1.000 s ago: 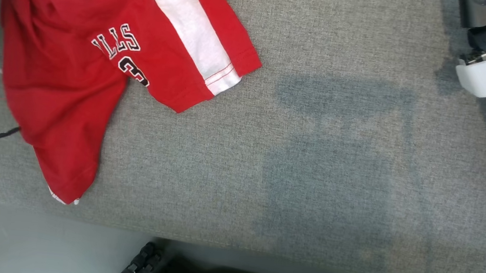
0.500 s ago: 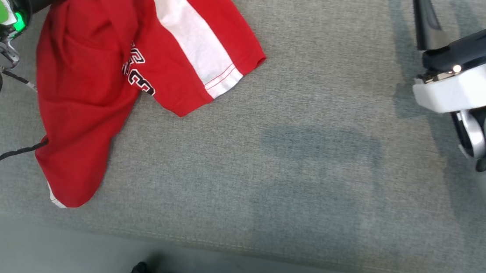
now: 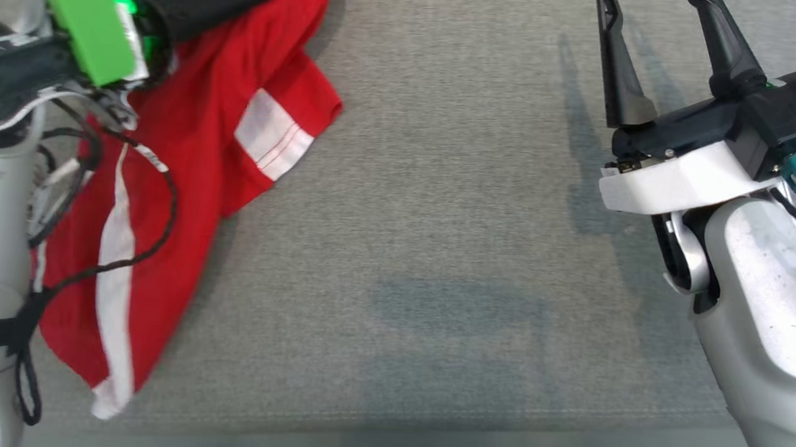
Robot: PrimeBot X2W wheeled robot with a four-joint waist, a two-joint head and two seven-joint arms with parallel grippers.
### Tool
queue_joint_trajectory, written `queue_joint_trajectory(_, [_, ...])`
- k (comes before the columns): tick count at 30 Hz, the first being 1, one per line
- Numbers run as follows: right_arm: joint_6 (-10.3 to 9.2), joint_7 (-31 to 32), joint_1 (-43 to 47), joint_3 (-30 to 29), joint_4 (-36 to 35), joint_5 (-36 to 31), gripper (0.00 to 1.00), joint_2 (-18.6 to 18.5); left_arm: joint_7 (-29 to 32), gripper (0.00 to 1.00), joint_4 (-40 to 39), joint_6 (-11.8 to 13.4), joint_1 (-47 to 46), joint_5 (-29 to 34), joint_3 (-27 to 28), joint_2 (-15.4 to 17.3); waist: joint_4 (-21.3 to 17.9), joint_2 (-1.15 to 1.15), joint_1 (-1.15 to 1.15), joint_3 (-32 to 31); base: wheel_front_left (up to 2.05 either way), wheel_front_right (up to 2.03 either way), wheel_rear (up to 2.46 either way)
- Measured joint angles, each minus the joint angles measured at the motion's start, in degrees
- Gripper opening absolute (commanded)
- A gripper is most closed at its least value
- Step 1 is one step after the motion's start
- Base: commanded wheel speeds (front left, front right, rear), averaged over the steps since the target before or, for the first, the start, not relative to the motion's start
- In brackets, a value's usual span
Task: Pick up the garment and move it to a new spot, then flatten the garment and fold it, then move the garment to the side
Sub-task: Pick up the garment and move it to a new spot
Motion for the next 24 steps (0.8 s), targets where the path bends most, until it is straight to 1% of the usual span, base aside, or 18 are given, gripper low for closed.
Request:
queue_joint_trajectory(2, [-0.35,-0.21,0.5,-0.1,0.56,0.43,1.0,0.9,-0.3,0.0,-1.16,0.66,-0.02,1.91,-1.19,-1.26,-1.58,0.0,0.0,-0.56,0.0,0.0,0.0])
queue_joint_trajectory(5, [-0.51,-0.71,1.24,-0.1,1.47,0.59,1.0,2.49,-2.33,0.0,-2.7,1.65,-0.23,3.81,-2.75,-3.31,-3.94,0.0,0.0,-1.36,0.0,0.0,0.0])
queue_joint_trajectory(8, [-0.59,-0.89,2.04,-0.3,1.99,1.08,1.0,4.04,-4.68,0.0,-3.54,2.43,-0.67,7.17,-5.08,-5.81,-6.34,0.0,0.0,-2.18,0.0,0.0,0.0])
queue_joint_trajectory(10, [-0.96,-0.98,2.29,-0.83,2.15,1.24,1.0,4.97,-7.05,0.0,-3.56,3.43,-1.57,9.94,-5.92,-7.61,-7.96,0.0,0.0,-2.74,0.0,0.0,0.0])
queue_joint_trajectory(12, [-1.01,-1.11,2.64,-1.21,2.22,1.51,1.0,5.68,-9.81,0.0,-3.3,3.91,-2.68,12.93,-6.59,-8.88,-9.58,0.0,0.0,-3.3,0.0,0.0,0.0])
queue_joint_trajectory(13, [-1.02,-1.14,2.91,-1.26,2.26,1.51,1.0,6.12,-11.43,0.0,-2.72,4.83,-3.23,14.17,-6.62,-9.61,-10.38,0.0,0.0,-3.58,0.0,0.0,0.0])
queue_joint_trajectory(14, [-1.02,-1.14,3.22,-1.3,2.29,1.52,1.0,6.62,-13.05,0.0,-2.2,5.32,-3.75,16.02,-6.81,-9.98,-11.21,0.0,0.0,-3.86,0.0,0.0,0.0])
queue_joint_trajectory(15, [-1.02,-1.14,3.22,-1.3,2.29,1.52,1.0,6.62,-13.05,0.0,-2.2,5.32,-3.75,16.02,-6.81,-9.98,-11.21,0.0,0.0,-3.86,0.0,0.0,0.0])
queue_joint_trajectory(16, [-1.02,-1.14,3.47,-1.27,2.33,1.56,1.0,7.14,-14.45,0.0,-1.67,6.02,-4.23,17.68,-7.03,-10.21,-12.03,0.0,0.0,-4.13,0.0,0.0,0.0])
queue_joint_trajectory(20, [-1.03,-1.13,4.59,-0.98,1.91,2.43,1.0,9.22,-20.53,0.0,1.42,10.02,-5.39,22.35,-6.93,-10.59,-15.32,0.0,0.0,-5.12,0.0,0.0,0.0])
queue_joint_trajectory(21, [-1.03,-1.14,5.04,-0.7,1.75,3.03,1.0,9.71,-22.86,0.0,2.85,11.06,-5.59,23.87,-6.94,-10.61,-17.0,0.0,0.0,-5.55,0.0,0.0,0.0])
queue_joint_trajectory(24, [-1.02,-1.14,5.93,-0.16,1.72,3.53,1.0,9.82,-27.26,0.0,5.43,12.62,-5.71,25.35,-5.45,-11.02,-19.53,0.0,0.0,-6.07,0.0,0.0,0.0])
